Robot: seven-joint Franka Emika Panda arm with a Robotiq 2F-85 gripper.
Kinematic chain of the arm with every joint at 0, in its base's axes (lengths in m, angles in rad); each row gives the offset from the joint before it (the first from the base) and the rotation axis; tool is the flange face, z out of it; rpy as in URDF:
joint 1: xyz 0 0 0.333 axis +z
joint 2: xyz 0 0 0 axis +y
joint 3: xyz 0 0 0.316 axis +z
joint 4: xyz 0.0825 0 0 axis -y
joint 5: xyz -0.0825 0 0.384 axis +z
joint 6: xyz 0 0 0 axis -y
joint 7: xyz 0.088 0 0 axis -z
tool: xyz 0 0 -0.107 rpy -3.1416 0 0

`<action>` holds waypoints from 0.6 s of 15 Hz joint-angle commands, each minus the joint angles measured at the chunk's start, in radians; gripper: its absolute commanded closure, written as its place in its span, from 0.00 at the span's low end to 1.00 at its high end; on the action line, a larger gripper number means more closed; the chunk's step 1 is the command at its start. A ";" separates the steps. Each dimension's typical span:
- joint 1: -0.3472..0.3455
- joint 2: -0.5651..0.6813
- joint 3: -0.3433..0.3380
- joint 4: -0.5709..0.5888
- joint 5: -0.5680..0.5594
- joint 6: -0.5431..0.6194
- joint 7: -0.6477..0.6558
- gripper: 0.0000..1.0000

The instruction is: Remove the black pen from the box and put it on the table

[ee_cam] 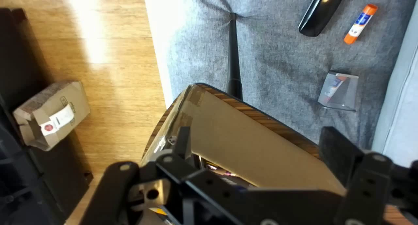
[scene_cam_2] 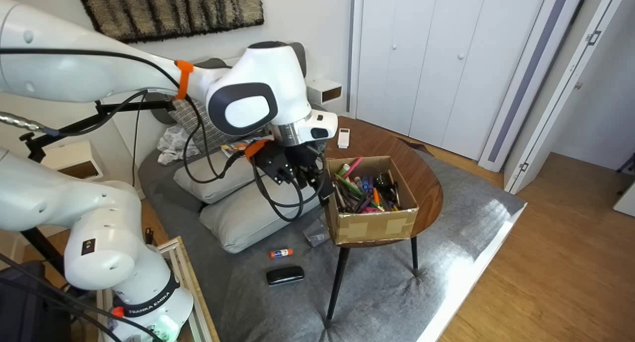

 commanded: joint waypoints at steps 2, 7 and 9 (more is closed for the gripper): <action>-0.042 0.134 0.091 0.223 0.001 -0.160 0.248 0.00; -0.065 0.290 0.131 0.445 -0.050 -0.280 0.496 0.00; -0.072 0.352 0.129 0.500 -0.079 -0.284 0.593 0.00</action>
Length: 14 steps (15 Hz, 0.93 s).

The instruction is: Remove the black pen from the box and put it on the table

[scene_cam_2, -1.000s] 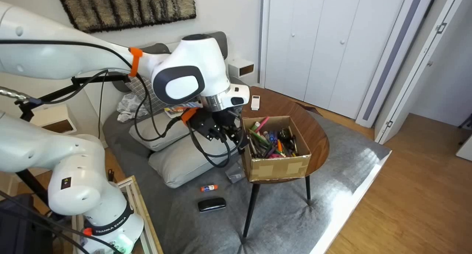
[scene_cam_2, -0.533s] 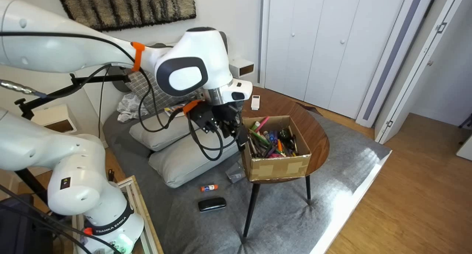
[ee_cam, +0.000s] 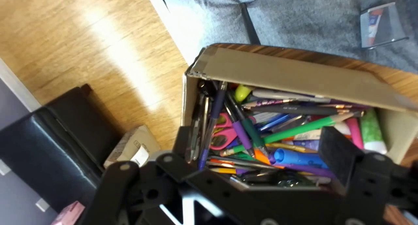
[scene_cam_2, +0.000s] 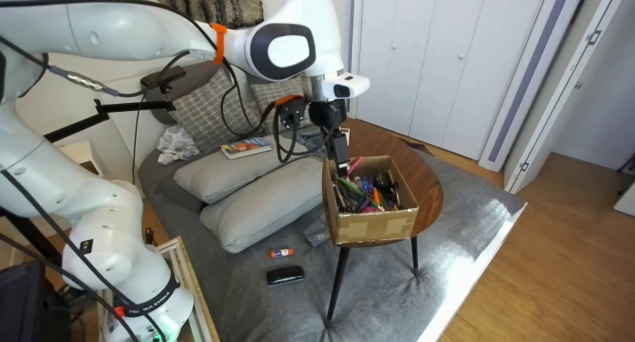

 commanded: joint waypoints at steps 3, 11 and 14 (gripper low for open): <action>-0.033 0.209 0.001 0.181 -0.090 -0.033 0.276 0.00; 0.028 0.398 -0.020 0.309 -0.237 -0.065 0.613 0.00; 0.051 0.456 -0.029 0.363 -0.248 -0.127 0.653 0.00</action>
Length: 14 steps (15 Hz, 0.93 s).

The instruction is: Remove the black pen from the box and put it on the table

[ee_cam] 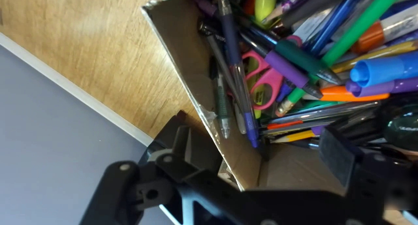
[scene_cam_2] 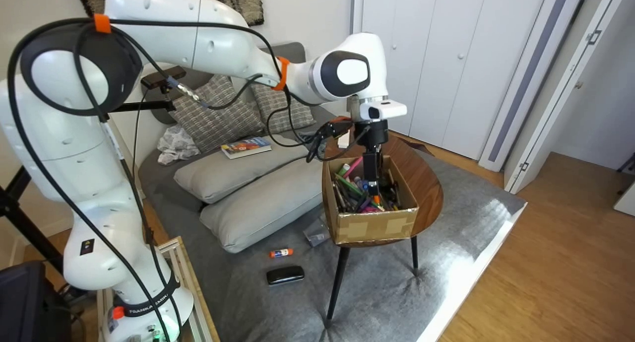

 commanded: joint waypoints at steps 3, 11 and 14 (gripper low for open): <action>0.049 0.115 -0.033 0.128 -0.021 -0.110 0.058 0.23; 0.061 0.214 -0.071 0.210 -0.012 -0.092 0.048 0.82; 0.069 0.240 -0.079 0.225 -0.027 -0.111 0.035 0.93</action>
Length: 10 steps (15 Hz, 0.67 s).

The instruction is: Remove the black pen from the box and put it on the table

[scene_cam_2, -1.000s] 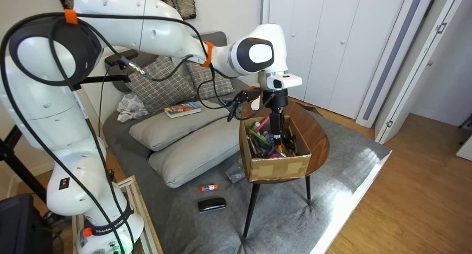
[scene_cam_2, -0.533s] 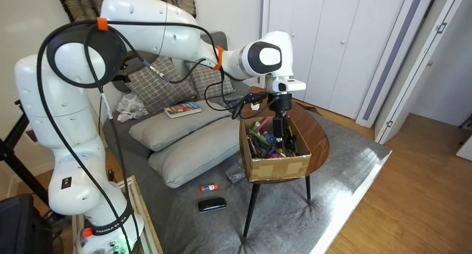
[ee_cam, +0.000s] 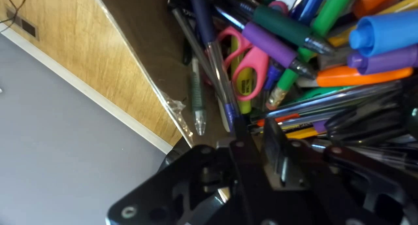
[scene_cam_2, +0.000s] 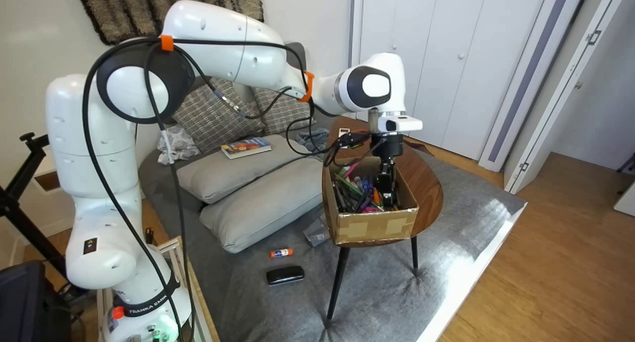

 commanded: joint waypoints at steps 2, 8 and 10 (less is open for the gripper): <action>0.036 0.049 -0.033 0.052 -0.031 -0.045 -0.014 0.94; 0.063 0.072 -0.048 0.065 -0.102 -0.096 -0.012 0.74; 0.067 0.078 -0.048 0.070 -0.116 -0.105 -0.012 0.62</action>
